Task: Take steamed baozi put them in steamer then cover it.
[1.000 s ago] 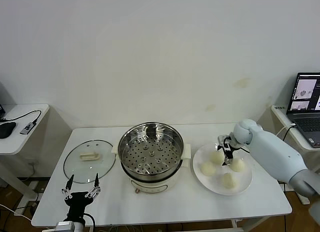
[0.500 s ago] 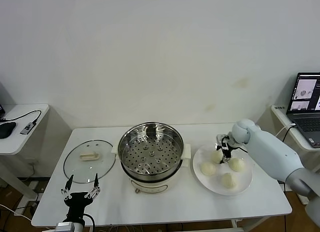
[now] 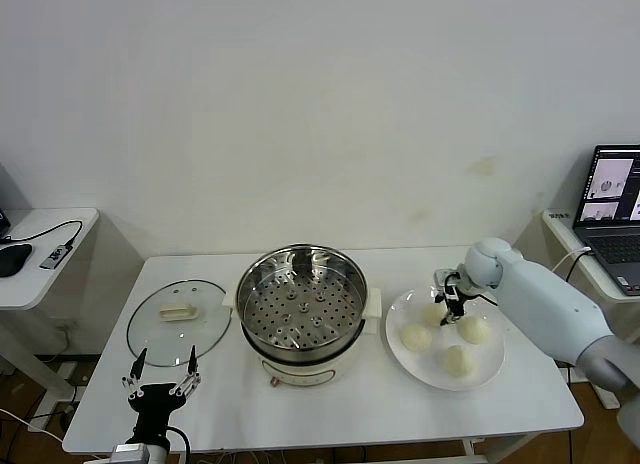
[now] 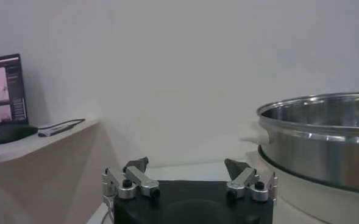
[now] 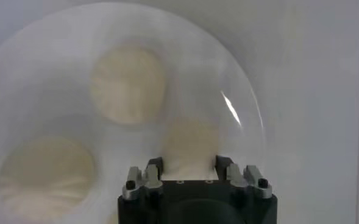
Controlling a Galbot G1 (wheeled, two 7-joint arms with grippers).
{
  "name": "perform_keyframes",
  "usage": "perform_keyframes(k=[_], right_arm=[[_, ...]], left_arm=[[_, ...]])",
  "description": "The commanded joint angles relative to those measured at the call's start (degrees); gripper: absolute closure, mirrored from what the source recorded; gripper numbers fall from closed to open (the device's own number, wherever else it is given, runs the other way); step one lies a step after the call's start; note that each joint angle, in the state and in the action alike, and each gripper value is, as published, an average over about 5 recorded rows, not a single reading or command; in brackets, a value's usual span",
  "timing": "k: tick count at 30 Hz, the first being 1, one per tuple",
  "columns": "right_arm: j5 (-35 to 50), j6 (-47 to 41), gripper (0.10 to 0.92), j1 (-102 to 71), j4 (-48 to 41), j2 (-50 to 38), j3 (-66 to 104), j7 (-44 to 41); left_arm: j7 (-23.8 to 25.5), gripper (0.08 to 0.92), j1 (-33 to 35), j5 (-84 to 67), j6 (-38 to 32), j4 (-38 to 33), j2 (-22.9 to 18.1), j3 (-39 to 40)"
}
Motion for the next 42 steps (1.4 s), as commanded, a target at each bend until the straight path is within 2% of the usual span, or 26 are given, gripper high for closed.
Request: perform_keyframes(k=[1,7,12,17,24,33,42], right_arm=[[4.3,-0.2,0.507,3.5,8.0,-4.4,-3.2,0.1],[12.0,-1.7,0.508,11.9,18.2,-11.2,-7.9,0.1],[19.0,-0.9,0.503,21.0,21.5,-12.9,-13.4,0.3],[26.3,1.4,0.502,29.8,22.5,-10.1,-19.7,1.9],[34.3,5.3,0.501,38.6,22.2,-1.3,-28.2,5.7],[33.8,14.3,0.499,40.1,15.0,13.6,-33.4,7.6],[22.3,25.9,0.494,36.5,6.7,23.1,-36.8,6.9]], left_arm=[[0.0,0.177,0.0,0.0,0.1,0.0,0.1,0.0],[-0.1,0.177,0.0,-0.2,0.2,0.0,0.6,0.2],[0.1,0.177,0.2,-1.1,0.4,0.3,1.6,0.5],[0.6,0.177,0.5,-2.6,0.6,0.4,2.5,1.0],[1.1,0.177,0.7,-3.8,0.6,0.8,3.8,1.3],[1.7,0.177,0.4,-5.5,0.8,2.7,5.3,1.1],[1.9,0.177,0.5,-5.7,0.7,2.4,5.3,-0.2]])
